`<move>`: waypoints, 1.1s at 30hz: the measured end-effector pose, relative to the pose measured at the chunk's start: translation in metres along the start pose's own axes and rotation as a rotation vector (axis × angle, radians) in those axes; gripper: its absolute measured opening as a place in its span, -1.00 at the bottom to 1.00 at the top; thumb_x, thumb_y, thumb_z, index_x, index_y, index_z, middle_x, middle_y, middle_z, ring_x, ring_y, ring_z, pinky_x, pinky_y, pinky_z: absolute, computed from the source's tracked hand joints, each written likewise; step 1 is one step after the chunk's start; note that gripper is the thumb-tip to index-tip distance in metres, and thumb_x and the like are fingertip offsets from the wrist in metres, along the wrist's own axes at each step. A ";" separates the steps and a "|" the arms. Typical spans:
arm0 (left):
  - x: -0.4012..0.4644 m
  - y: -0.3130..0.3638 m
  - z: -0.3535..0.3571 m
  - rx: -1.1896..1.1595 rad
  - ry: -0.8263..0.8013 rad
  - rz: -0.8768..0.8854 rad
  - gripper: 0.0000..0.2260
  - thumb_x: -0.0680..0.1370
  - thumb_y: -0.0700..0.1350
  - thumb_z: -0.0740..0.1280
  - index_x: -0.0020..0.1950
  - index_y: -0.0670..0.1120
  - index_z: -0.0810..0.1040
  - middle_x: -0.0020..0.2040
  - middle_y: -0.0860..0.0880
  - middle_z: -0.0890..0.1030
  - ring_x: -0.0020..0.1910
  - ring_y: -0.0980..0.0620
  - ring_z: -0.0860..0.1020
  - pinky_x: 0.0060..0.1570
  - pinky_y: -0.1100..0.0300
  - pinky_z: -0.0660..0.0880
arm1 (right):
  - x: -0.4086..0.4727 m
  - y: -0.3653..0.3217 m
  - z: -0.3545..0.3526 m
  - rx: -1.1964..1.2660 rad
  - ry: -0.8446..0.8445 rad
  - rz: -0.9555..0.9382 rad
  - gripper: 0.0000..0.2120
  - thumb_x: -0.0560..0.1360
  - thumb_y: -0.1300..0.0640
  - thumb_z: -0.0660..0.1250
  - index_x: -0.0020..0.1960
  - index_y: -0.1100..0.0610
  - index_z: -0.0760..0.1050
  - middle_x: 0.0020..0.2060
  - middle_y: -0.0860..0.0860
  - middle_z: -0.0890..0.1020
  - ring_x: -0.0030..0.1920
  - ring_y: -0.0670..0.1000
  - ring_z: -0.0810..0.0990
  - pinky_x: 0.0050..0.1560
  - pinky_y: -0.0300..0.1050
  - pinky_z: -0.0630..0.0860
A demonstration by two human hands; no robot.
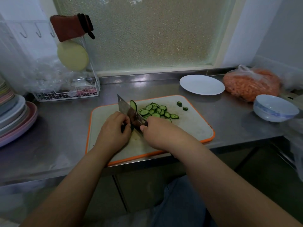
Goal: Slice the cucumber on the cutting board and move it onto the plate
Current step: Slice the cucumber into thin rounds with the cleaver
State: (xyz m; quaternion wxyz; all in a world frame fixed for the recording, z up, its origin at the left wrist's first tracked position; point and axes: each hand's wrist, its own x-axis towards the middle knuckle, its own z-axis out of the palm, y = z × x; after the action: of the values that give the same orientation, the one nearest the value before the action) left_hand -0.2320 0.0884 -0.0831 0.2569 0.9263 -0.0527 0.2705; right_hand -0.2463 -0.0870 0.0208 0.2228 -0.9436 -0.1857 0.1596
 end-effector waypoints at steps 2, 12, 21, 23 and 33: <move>0.000 0.000 0.000 0.010 -0.002 -0.005 -0.97 0.42 -0.10 0.24 -0.20 0.00 0.39 -0.22 0.03 0.41 -0.20 0.02 0.40 -0.21 0.15 0.32 | 0.005 -0.002 0.003 -0.003 -0.017 0.003 -0.71 0.64 0.03 0.12 0.22 0.18 0.43 0.10 0.12 0.57 -0.01 0.09 0.50 -0.11 -0.14 0.35; -0.002 0.003 -0.001 0.031 0.012 -0.013 -0.87 0.45 -0.15 0.31 -0.20 0.00 0.36 -0.22 0.04 0.38 -0.20 0.04 0.37 -0.23 0.17 0.28 | 0.021 0.014 0.012 0.053 -0.078 0.055 -0.64 0.64 0.04 0.08 0.20 0.27 0.47 -0.01 0.19 0.58 -0.04 0.18 0.57 -0.22 -0.14 0.41; -0.003 0.013 -0.009 -0.001 0.020 -0.108 -0.89 0.50 -0.10 0.34 -0.02 -0.04 0.46 -0.06 0.02 0.45 -0.14 0.07 0.43 -0.12 0.14 0.42 | 0.009 0.037 -0.014 0.202 0.033 0.071 -0.63 0.63 -0.10 0.07 -0.03 0.19 0.42 -0.31 0.13 0.53 -0.40 0.10 0.49 -0.38 -0.13 0.42; -0.002 0.018 -0.013 0.058 0.067 -0.071 -0.73 0.51 -0.06 0.32 0.18 -0.09 0.44 0.13 -0.05 0.46 0.08 -0.01 0.43 0.10 0.12 0.38 | 0.009 0.041 -0.021 0.226 0.095 0.037 -0.62 0.64 -0.10 0.02 -0.10 0.17 0.39 -0.27 0.12 0.51 -0.35 0.08 0.48 -0.36 -0.14 0.38; 0.032 0.056 -0.001 0.468 -0.358 0.343 -0.30 0.36 0.00 0.10 0.53 0.14 0.08 0.55 0.07 0.12 0.51 -0.08 0.08 0.47 -0.08 -0.12 | 0.000 0.053 -0.017 -0.162 0.254 -0.016 -0.70 0.61 -0.05 0.14 0.22 0.12 0.24 0.01 0.09 0.61 -0.07 0.13 0.57 -0.20 -0.02 0.40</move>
State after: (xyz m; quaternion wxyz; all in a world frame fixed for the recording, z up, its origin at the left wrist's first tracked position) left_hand -0.2184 0.0422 -0.0402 -0.0254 0.9706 -0.1884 0.1474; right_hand -0.2252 -0.1371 0.0096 0.1688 -0.9696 -0.1756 0.0216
